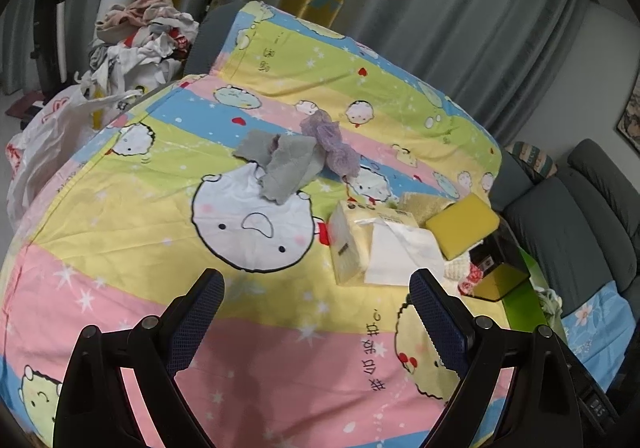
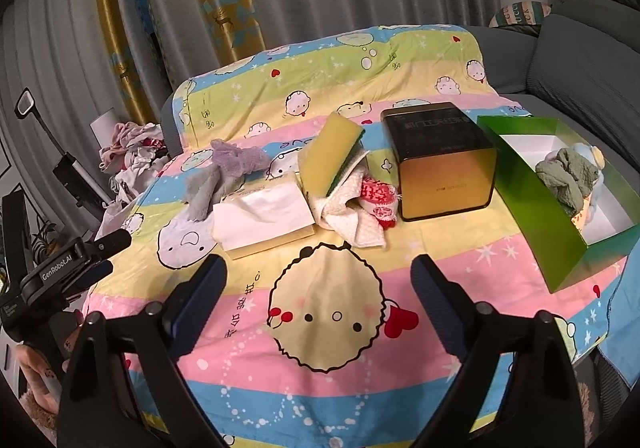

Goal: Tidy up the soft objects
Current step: 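Move the right tool toward the grey knitted cloth on the bed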

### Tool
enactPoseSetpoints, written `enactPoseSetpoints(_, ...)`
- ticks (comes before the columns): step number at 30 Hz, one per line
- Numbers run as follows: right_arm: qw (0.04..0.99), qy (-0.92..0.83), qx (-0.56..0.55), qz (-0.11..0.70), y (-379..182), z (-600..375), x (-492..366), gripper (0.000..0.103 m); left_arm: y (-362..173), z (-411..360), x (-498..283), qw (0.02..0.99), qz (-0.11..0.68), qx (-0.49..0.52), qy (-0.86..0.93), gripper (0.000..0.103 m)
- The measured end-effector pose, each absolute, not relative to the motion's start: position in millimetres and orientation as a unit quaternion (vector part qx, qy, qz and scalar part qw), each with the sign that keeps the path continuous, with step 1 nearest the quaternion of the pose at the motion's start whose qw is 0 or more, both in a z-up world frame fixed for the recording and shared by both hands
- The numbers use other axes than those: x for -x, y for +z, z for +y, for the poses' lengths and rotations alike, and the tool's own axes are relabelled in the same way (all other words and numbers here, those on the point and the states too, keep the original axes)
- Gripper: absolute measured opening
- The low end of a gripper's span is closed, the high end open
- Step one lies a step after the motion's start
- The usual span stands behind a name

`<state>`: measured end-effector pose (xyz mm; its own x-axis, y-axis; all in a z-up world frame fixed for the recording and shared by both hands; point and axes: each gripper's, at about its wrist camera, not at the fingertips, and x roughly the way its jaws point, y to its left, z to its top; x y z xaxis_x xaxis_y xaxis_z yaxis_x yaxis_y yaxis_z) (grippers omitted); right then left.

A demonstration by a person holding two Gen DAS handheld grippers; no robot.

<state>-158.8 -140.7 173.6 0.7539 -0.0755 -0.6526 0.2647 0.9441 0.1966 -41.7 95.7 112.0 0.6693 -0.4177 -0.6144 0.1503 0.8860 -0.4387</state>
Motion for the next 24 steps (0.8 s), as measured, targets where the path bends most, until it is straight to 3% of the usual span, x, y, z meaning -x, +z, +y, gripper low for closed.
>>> enactPoseSetpoints(5, 0.922, -0.081, -0.152, 0.347, 171, -143, 158, 0.070, 113, 92, 43, 0.896, 0.373, 0.173, -0.167, 0.094)
enactPoseSetpoints(7, 0.918, -0.056, -0.173, 0.352, 170, -145, 158, 0.053, 112, 92, 43, 0.896, 0.373, 0.172, -0.168, 0.094)
enactPoseSetpoints(16, 0.920, -0.065, -0.159, 0.352, 168, -144, 156, 0.018, 117, 83, 47, 0.902, 0.359, 0.158, -0.180, 0.094)
enactPoseSetpoints(19, 0.922, -0.073, -0.154, 0.347, 169, -145, 157, 0.011, 116, 80, 47, 0.902, 0.361, 0.156, -0.181, 0.085)
enactPoseSetpoints(24, 0.924, -0.076, -0.152, 0.344, 169, -147, 157, 0.009, 112, 81, 46, 0.898, 0.372, 0.158, -0.176, 0.064)
